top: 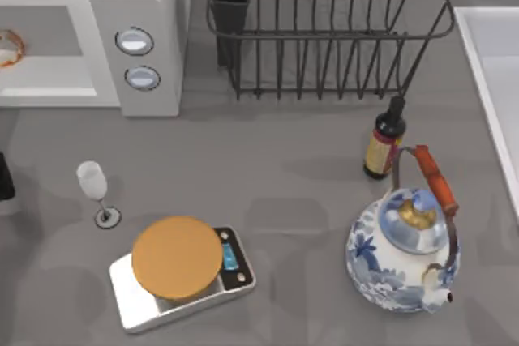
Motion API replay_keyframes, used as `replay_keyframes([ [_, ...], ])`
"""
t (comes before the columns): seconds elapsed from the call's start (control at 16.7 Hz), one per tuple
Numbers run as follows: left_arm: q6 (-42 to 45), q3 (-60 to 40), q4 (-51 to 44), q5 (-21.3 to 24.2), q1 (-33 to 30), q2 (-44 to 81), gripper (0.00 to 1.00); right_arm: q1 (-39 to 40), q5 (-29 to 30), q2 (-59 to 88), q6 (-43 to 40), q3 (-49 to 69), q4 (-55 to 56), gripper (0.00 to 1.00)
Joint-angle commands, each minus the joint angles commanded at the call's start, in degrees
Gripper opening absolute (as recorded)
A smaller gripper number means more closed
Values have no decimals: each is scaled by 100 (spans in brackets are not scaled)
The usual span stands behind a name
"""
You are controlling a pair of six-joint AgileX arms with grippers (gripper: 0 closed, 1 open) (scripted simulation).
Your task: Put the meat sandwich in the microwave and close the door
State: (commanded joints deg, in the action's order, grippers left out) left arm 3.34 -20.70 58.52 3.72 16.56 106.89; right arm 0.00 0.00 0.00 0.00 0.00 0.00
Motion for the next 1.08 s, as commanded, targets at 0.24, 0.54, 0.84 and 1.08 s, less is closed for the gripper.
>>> replay_keyframes([
  [0.24, 2, -252, 34, -13, -7, -355, 100, 0, 0, 0, 0, 0, 0, 100],
  [0.54, 4, -515, -425, -57, -26, -952, 100, 0, 0, 0, 0, 0, 0, 100],
  [0.84, -1, -668, -1319, -101, -29, -1554, 100, 0, 0, 0, 0, 0, 0, 100],
  [1.08, -15, -765, -2158, -128, -35, -2021, 100, 0, 0, 0, 0, 0, 0, 100],
])
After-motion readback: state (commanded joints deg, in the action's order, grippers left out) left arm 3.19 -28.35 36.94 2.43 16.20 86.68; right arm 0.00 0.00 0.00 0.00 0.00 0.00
